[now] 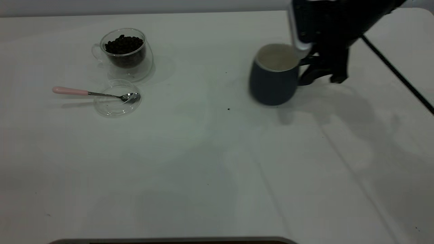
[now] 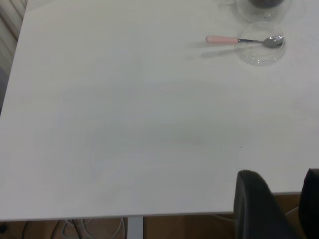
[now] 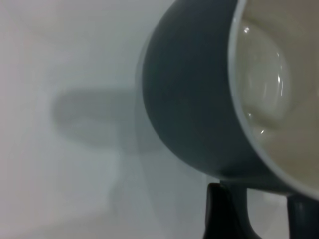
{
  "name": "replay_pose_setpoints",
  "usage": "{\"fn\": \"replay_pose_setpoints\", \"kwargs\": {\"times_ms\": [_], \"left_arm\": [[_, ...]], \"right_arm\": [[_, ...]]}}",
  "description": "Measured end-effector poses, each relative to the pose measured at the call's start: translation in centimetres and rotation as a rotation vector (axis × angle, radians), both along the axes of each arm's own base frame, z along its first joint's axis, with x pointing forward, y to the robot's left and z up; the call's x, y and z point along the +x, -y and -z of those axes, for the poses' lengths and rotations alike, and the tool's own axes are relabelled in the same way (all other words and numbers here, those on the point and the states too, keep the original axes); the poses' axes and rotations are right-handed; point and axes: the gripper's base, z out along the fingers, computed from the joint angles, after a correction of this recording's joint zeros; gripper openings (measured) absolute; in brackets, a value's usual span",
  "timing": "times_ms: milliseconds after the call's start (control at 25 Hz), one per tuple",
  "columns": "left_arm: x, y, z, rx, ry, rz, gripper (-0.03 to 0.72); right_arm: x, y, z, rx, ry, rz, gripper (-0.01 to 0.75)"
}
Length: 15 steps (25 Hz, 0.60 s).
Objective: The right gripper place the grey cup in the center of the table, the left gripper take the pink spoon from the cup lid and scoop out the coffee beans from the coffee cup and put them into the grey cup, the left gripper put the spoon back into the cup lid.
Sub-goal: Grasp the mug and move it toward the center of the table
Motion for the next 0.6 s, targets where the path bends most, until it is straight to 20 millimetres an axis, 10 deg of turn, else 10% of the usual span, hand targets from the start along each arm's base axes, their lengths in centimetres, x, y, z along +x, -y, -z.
{"fn": "replay_pose_setpoints", "kwargs": {"times_ms": [600], "left_arm": [[0.0,0.0,0.0,0.0,0.0,0.0,0.282]], "right_arm": [[0.6,-8.7,0.9,0.2,0.011,0.104,0.493]]}}
